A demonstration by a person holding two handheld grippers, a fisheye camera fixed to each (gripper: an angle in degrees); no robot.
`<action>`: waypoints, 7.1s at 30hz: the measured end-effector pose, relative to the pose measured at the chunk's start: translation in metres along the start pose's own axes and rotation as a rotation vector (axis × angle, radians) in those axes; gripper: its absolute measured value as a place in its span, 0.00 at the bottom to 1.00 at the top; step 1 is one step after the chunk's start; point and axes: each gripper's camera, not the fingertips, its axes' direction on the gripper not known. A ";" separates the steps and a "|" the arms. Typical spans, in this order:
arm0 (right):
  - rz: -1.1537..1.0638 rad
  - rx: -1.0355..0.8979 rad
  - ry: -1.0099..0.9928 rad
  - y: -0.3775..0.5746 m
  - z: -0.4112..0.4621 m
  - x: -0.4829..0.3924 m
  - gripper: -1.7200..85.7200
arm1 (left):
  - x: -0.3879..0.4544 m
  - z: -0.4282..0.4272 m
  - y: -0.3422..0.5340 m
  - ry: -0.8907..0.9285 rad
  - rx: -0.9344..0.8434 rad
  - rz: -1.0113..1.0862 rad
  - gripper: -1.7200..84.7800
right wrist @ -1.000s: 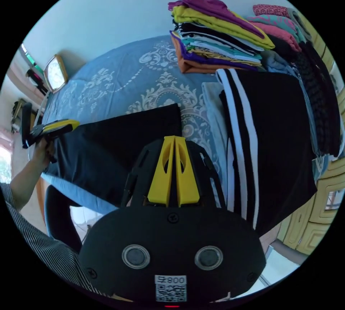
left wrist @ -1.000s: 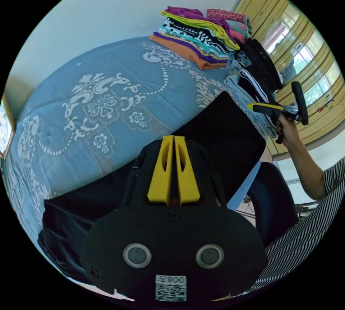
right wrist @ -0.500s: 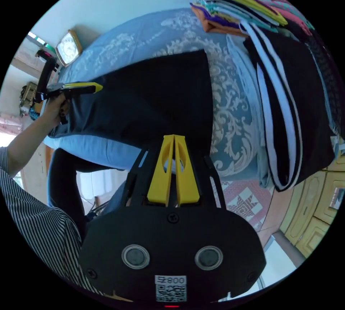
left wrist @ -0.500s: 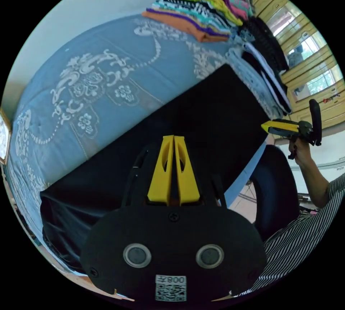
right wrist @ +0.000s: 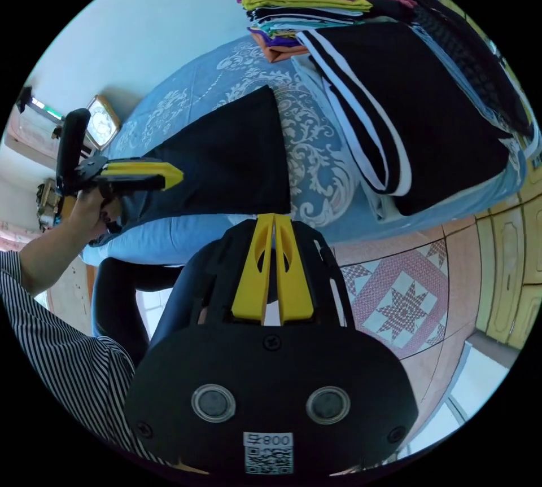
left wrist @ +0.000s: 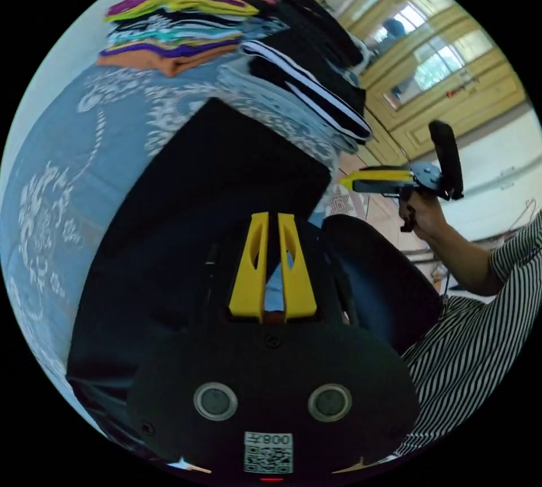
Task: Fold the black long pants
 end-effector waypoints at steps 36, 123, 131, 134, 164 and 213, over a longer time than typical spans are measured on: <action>0.036 0.061 -0.059 0.013 -0.047 0.040 0.05 | 0.088 -0.066 -0.074 0.016 -0.066 0.108 0.08; -0.627 -0.471 -0.760 -0.108 0.239 -0.798 0.04 | -0.546 0.085 0.526 -0.031 0.221 -0.477 0.03; -0.649 -0.590 -0.776 -0.097 0.309 -0.863 0.02 | -0.551 0.133 0.580 0.014 0.358 -0.610 0.02; -0.680 -0.636 -0.769 -0.088 0.326 -0.880 0.02 | -0.530 0.163 0.588 0.056 0.356 -0.592 0.02; -0.431 -0.411 -0.410 -0.080 0.351 -0.696 0.02 | -0.358 0.335 0.522 -0.119 0.111 -0.538 0.03; 0.132 -0.310 -0.952 -0.192 0.471 -0.416 0.09 | -0.140 0.423 0.411 -0.311 0.216 -0.239 0.05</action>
